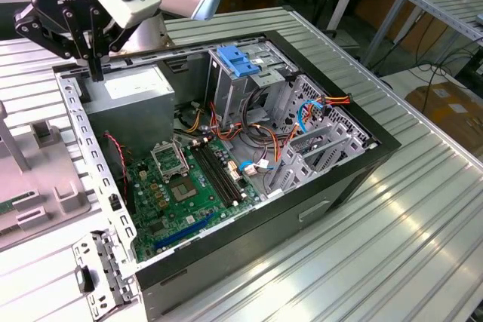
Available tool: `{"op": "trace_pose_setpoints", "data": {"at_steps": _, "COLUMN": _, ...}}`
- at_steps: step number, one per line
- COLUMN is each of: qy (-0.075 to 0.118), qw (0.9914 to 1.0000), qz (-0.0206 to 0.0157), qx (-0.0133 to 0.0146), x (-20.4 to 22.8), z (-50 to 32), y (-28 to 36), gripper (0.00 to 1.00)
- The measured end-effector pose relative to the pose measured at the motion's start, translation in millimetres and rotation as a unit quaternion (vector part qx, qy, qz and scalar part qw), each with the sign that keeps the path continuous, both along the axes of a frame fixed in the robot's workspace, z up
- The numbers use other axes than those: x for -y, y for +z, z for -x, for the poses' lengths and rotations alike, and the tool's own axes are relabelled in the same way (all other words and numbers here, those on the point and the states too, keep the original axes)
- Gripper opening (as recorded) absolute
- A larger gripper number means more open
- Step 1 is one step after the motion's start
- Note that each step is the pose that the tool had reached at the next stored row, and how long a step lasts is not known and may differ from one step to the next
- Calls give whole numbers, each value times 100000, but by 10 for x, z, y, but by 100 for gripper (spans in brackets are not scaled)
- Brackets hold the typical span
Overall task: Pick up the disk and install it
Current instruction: 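Reach for the disk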
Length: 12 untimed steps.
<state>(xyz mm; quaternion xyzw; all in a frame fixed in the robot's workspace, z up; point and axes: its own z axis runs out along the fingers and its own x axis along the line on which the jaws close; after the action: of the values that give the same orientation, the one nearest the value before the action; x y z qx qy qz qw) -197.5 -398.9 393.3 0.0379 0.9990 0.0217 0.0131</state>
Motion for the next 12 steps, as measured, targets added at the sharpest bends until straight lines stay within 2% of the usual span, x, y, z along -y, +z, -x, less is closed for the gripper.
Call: {"op": "trace_pose_setpoints", "data": {"at_steps": 12, "qy": 0, "qw": 100000, "qz": -2, "qx": 1, "x": 0, "z": 104, "y": 0, "gripper": 11}}
